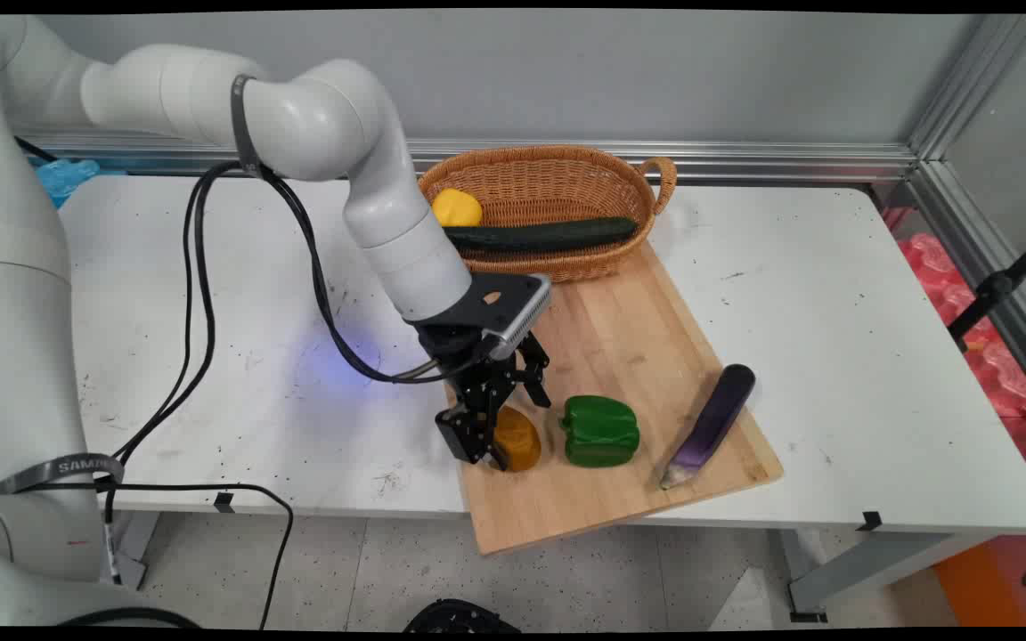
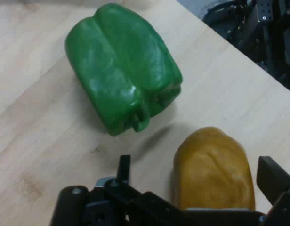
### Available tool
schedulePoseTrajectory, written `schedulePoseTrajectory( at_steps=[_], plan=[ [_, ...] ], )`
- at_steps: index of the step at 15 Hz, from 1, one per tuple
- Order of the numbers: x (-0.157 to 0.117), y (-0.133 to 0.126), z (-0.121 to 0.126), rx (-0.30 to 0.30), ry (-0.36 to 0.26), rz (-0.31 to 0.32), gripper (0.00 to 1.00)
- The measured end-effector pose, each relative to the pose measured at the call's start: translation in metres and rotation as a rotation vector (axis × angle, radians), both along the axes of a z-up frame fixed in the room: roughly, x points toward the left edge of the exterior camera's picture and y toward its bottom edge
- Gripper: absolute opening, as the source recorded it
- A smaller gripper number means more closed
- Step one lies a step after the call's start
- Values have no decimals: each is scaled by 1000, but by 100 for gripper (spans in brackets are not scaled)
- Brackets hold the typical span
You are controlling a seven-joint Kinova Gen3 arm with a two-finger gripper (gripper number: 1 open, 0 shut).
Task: Pick up the cucumber from the vegetable basket
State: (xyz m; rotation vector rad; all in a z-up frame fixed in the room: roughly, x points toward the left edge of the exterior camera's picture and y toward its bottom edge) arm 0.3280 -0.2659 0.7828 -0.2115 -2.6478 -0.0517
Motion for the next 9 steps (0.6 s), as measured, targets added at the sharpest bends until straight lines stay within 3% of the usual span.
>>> schedulePoseTrajectory(
  at_steps=[5, 9],
  plan=[
    [11, 4, 20, -7, 3, 19, 100],
    [30, 6, 56, -15, 1, 66, 100]
  ],
)
